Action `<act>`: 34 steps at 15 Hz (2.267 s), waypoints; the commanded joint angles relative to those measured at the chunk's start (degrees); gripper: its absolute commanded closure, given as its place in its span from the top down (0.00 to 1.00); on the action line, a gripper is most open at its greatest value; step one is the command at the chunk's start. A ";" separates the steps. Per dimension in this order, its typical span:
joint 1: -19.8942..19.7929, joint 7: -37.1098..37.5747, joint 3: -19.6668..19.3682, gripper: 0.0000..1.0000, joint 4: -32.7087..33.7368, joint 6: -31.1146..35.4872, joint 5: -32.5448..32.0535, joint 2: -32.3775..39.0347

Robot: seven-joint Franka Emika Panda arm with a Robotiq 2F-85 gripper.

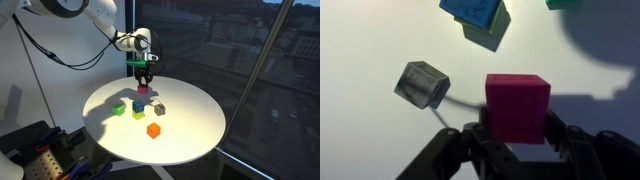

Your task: Put the pink block over the green block

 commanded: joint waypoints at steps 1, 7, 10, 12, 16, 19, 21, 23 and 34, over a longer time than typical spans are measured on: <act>-0.66 -2.10 0.79 0.30 -5.94 1.52 -1.37 -4.95; -0.72 -1.41 1.17 0.30 -12.62 5.28 -0.79 -9.41; -0.57 -0.86 1.34 0.30 -16.33 7.48 -0.68 -11.50; -0.58 -0.91 1.77 0.30 -18.62 8.58 -0.33 -12.69; -0.09 -0.68 3.13 0.30 -21.36 8.64 0.15 -13.70; 0.30 -0.53 4.21 0.30 -23.53 9.35 0.10 -14.45; 0.66 -0.31 4.55 0.30 -24.90 10.24 -0.17 -14.96; 1.01 -0.03 4.68 0.30 -26.33 11.58 -0.36 -15.63; 1.03 -0.76 4.81 0.55 -29.36 15.74 -0.29 -16.35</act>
